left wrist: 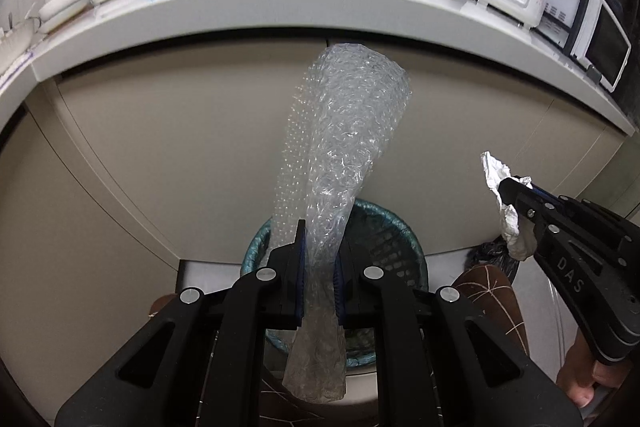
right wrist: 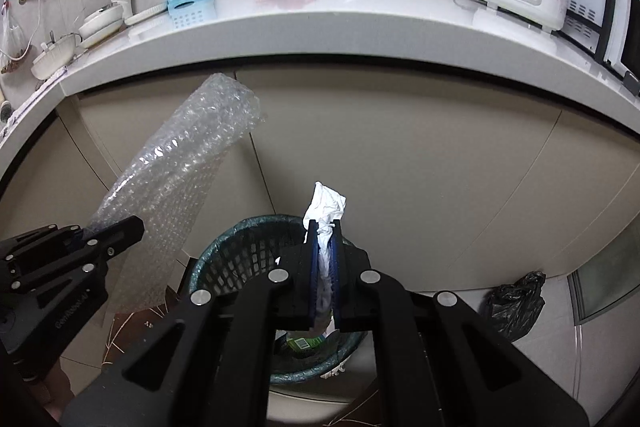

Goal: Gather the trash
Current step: 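Carry the bubble wrap and tissue down over the teal wastebasket, then open the left tool to drop the bubble wrap into the wastebasket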

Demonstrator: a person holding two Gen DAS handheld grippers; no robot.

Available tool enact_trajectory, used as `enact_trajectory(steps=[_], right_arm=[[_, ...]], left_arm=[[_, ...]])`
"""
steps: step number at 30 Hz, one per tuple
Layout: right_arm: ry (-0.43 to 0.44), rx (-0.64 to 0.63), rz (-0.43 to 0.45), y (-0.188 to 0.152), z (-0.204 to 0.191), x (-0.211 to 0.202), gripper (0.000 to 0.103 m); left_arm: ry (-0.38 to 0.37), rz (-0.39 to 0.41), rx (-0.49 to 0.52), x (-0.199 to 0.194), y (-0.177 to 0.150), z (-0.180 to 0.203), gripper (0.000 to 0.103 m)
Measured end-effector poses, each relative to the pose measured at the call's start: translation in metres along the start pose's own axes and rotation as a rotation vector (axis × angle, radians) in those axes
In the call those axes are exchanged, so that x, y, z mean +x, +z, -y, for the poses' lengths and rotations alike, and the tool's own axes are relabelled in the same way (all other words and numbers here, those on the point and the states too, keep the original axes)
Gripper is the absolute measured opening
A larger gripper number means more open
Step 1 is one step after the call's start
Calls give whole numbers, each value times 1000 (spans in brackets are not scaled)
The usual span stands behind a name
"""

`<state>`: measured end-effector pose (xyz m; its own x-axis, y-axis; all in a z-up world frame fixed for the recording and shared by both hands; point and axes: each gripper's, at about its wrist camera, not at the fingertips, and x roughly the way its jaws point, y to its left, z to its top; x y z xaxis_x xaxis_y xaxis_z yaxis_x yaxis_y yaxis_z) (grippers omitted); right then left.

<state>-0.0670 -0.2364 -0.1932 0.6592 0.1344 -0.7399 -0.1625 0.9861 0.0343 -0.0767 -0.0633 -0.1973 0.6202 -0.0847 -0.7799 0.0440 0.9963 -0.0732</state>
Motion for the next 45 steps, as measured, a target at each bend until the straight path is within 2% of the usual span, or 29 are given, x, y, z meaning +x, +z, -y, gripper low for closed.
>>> enact_trajectory(steps=[18, 25, 34, 40, 43, 45], right_arm=[[10, 16, -96, -25, 18, 51, 4], [12, 29, -128, -29, 24, 67, 4], [6, 29, -169, -31, 24, 80, 4], [12, 22, -184, -33, 27, 81, 5], [16, 27, -184, -35, 30, 81, 5], [16, 32, -185, -36, 33, 81, 5]], left_arm=[[-47, -150, 21, 84, -28, 11, 10], [-58, -203, 69, 116, -33, 21, 10], [-96, -204, 63, 130, -33, 23, 15], [-103, -207, 52, 139, -34, 28, 30], [-109, -193, 45, 141, -33, 31, 43], [-97, -175, 51, 140, -33, 34, 59]])
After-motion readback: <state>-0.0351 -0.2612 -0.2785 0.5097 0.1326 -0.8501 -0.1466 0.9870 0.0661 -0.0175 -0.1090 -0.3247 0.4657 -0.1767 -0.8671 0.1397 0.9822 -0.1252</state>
